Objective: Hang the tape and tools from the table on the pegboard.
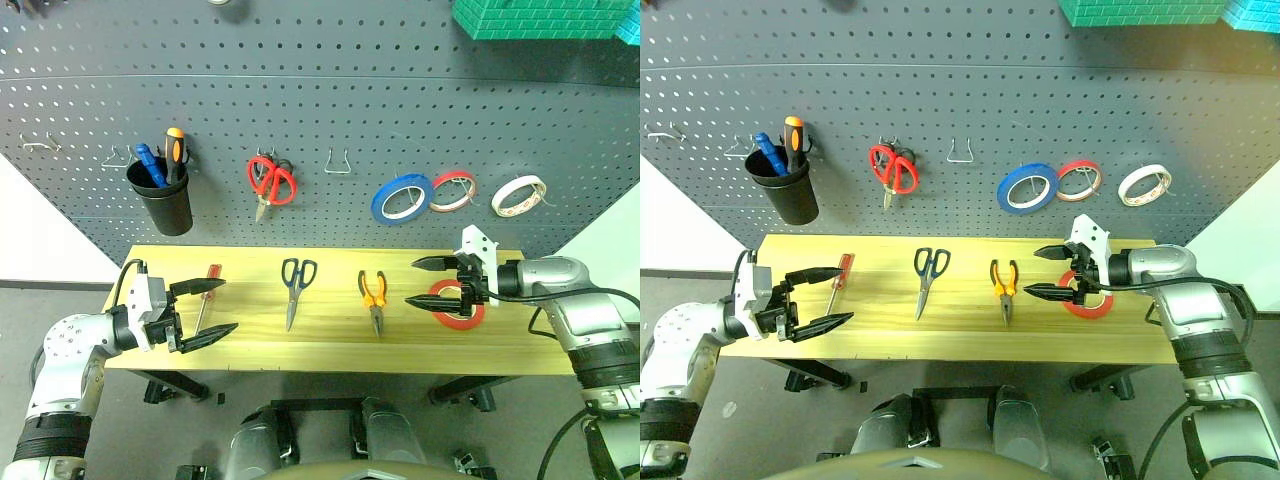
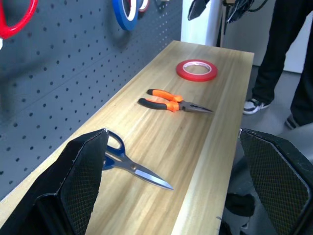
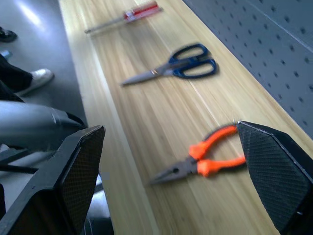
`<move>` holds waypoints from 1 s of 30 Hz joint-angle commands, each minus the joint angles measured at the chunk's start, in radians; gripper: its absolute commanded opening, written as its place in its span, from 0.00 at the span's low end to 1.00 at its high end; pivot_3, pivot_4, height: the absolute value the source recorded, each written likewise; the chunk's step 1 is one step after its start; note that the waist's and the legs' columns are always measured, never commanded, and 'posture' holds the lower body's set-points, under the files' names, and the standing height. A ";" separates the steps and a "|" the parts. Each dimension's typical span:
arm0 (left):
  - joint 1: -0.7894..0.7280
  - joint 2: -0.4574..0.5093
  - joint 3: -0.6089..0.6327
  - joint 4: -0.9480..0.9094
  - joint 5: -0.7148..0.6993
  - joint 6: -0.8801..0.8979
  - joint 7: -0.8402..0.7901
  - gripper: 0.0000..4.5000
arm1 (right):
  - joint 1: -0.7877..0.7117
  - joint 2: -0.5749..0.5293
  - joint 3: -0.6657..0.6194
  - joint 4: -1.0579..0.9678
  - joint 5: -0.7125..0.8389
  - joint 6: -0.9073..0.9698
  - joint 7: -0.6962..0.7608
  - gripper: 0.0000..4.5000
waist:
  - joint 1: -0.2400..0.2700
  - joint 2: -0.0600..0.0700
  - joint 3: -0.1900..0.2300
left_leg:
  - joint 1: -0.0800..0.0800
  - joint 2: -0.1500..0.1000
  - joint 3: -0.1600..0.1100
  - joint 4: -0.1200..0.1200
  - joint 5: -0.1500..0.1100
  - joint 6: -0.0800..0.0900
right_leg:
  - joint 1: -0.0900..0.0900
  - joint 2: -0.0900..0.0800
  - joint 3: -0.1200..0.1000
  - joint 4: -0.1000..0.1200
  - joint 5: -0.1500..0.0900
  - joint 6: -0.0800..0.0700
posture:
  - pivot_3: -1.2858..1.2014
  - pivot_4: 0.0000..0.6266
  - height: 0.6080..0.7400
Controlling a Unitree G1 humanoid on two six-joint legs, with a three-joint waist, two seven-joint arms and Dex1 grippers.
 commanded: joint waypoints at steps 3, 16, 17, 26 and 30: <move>-0.026 0.005 -0.017 -0.013 0.037 0.002 0.039 0.99 | -0.028 -0.024 0.034 0.048 -0.116 -0.017 -0.084 1.00 | 0.000 0.000 0.000 | 0.000 0.000 0.000 0.000 0.000 0.000 | 0.000 0.000 0.000 0.000 0.000 0.000 | 0.47 0.21 0.92; -0.145 -0.074 -0.216 -0.167 0.174 0.158 0.231 0.99 | -0.007 -0.020 0.016 0.024 -0.196 0.132 -0.261 1.00 | -0.001 0.003 0.081 | 0.001 0.000 0.000 0.001 0.000 0.000 | 0.004 -0.002 0.001 0.001 0.000 0.000 | 0.46 0.45 0.92; -0.162 -0.084 -0.230 -0.142 0.192 0.145 0.240 0.99 | -0.006 -0.023 0.019 0.011 -0.192 0.168 -0.260 1.00 | -0.001 0.003 0.090 | 0.001 0.000 0.000 0.002 0.000 0.001 | 0.004 -0.002 0.001 0.003 0.000 0.000 | 0.46 0.46 0.92; -0.329 -0.185 -0.372 0.061 0.342 0.082 0.276 0.99 | -0.025 -0.026 0.037 -0.019 -0.208 0.314 -0.305 1.00 | -0.006 0.001 0.160 | 0.000 0.000 0.000 0.007 0.001 0.001 | 0.003 -0.002 0.003 0.009 0.000 0.000 | 0.44 0.56 0.92; -0.412 -0.245 -0.394 0.116 0.369 0.105 0.321 0.99 | -0.066 0.005 0.055 0.055 -0.248 0.304 -0.373 1.00 | -0.008 0.001 0.180 | -0.002 0.000 0.000 0.008 0.002 0.003 | 0.001 -0.003 0.003 0.009 0.000 0.000 | 0.43 0.58 0.92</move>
